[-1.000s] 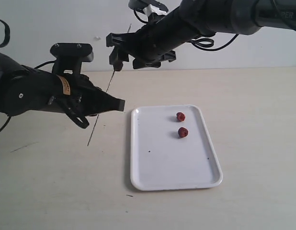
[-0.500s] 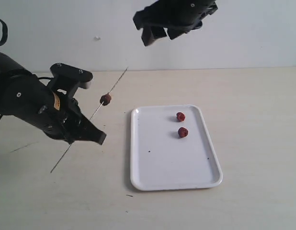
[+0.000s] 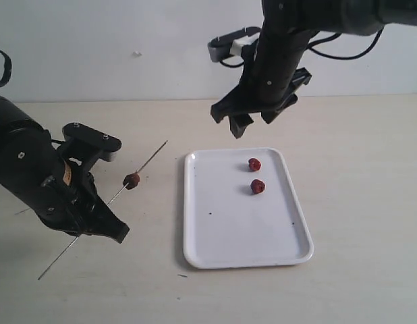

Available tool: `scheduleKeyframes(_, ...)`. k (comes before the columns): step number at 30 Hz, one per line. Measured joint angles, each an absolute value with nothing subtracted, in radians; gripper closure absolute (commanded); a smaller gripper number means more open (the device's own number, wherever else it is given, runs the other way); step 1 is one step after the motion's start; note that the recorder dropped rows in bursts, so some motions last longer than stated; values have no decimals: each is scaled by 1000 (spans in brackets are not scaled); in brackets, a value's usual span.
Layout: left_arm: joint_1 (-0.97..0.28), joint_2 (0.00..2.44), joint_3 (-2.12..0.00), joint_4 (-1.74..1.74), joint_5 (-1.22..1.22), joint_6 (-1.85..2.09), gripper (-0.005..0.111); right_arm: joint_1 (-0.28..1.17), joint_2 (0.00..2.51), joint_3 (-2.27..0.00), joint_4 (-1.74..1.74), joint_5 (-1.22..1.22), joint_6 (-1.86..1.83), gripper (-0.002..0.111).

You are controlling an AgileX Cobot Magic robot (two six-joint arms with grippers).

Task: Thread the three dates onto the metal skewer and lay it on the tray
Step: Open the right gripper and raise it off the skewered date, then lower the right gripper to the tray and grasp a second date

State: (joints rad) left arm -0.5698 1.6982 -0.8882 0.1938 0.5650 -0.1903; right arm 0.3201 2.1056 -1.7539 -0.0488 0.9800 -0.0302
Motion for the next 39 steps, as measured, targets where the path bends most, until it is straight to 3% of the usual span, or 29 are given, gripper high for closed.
scheduleKeyframes(15, -570, 1674, -884, 194, 539, -190, 107, 244, 2295, -1924, -16, 1103, -64, 46)
scheduleKeyframes(21, -570, 1674, -884, 194, 517, -190, 107, 235, 2301, -1924, 85, 1209, -151, 46)
scheduleKeyframes(39, -570, 1674, -884, 194, 508, -190, 107, 235, 2301, -1834, 123, 1224, -170, 51)
